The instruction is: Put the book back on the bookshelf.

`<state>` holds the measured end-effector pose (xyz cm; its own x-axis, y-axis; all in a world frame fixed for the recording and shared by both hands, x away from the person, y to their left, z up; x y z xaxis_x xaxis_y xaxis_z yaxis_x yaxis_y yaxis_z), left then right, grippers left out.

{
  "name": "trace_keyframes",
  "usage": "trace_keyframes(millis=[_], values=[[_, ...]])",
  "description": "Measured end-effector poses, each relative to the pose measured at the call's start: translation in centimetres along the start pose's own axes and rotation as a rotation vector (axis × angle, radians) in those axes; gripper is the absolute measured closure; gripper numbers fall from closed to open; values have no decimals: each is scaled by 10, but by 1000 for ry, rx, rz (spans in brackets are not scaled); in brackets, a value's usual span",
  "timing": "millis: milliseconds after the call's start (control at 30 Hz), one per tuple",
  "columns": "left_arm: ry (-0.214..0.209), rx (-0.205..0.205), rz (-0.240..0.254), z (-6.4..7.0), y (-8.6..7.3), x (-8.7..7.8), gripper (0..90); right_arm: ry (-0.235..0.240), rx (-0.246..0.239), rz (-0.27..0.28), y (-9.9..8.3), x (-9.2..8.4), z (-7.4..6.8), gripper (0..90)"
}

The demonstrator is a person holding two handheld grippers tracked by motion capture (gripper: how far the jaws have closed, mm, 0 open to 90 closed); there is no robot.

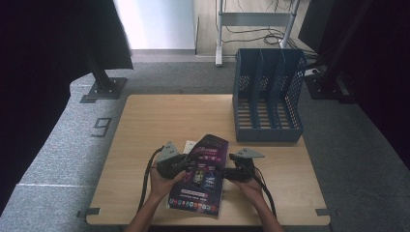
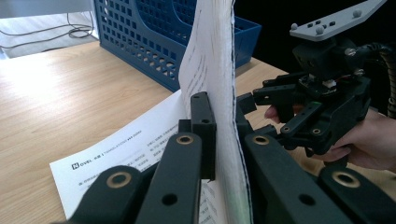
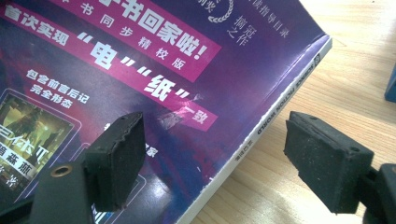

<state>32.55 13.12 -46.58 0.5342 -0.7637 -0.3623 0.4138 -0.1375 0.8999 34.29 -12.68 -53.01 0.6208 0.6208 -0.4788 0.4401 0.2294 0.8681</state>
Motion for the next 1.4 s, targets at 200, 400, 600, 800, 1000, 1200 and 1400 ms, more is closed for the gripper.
trace_keyframes(millis=[200, 400, 600, 800, 1000, 1200, 1400], values=[[-5, 10, 12, 4, 3, -4, 878, 26, 14, 5, 0, 1, -2, 194], [-10, 22, 16, 8, 5, -6, 877, 46, 23, 11, 1, 1, -2, 189], [-10, 27, 16, 11, 6, -6, 877, 77, 28, 1, 0, 4, -5, 173], [-10, 25, 11, 10, 6, -5, 877, 90, 20, -4, -1, 5, -8, 169], [-6, 11, -4, 6, 3, -1, 877, 79, 20, -20, -3, 8, -8, 166], [1, 1, -22, 2, 0, 3, 877, 67, 20, -41, -5, 11, -9, 166], [9, 16, -32, 4, -3, 6, 876, 60, 34, -47, -7, 12, -8, 173]])
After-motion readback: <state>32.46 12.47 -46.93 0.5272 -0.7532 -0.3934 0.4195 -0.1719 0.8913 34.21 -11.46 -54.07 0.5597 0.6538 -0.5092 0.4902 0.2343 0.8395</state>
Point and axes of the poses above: each handheld gripper's, and its own axes: x roughly forward along the jaws, y roughly out of its top, z roughly to its right, the point moved 1 cm from there along x, roughly forward along the jaws, and after that the axes turned 7 degrees about -x, right-handed, at the moved point
